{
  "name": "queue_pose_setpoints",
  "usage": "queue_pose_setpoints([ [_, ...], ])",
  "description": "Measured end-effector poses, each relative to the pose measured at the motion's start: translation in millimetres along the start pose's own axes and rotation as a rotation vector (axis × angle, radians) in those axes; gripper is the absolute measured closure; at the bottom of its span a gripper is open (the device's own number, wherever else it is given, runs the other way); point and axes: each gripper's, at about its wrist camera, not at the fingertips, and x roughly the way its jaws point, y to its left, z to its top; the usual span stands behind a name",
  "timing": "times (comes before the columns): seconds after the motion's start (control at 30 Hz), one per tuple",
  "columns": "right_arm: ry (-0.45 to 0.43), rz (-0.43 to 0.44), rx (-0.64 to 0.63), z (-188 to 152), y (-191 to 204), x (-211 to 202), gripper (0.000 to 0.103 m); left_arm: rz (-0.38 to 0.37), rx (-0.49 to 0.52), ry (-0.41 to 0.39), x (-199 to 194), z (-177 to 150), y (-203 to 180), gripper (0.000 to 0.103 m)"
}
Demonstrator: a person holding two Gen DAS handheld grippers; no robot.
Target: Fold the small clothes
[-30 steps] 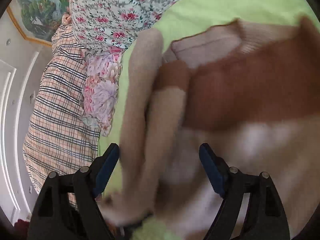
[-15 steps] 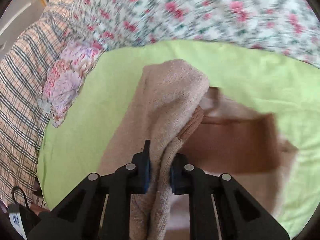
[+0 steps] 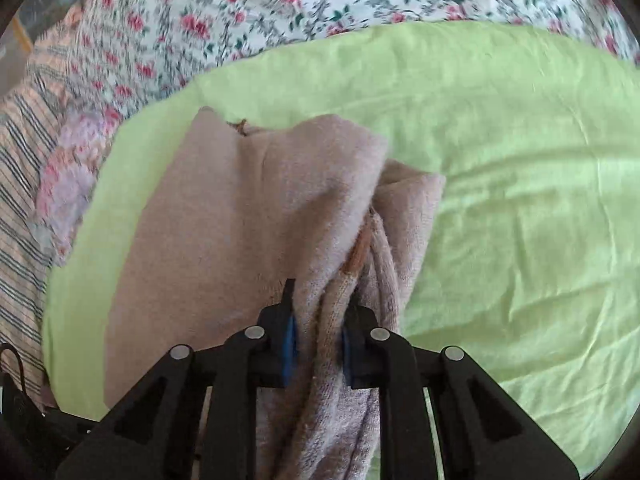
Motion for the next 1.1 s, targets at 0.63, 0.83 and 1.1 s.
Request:
queue_pose_setpoints([
  [0.63, -0.170, -0.066, -0.049, 3.8, 24.0, -44.1, 0.087, 0.058, -0.270, 0.006, -27.4, -13.3, 125.5, 0.062],
  [0.83, -0.061, -0.119, 0.004, -1.4, -0.3, -5.0, 0.083, 0.056, -0.270, 0.041, -9.2, -17.2, 113.8, 0.059],
  [1.1, -0.087, -0.137, 0.021, -8.8, -0.6, -34.6, 0.071, 0.051, -0.272, 0.043, -8.3, -20.7, 108.9, 0.056],
])
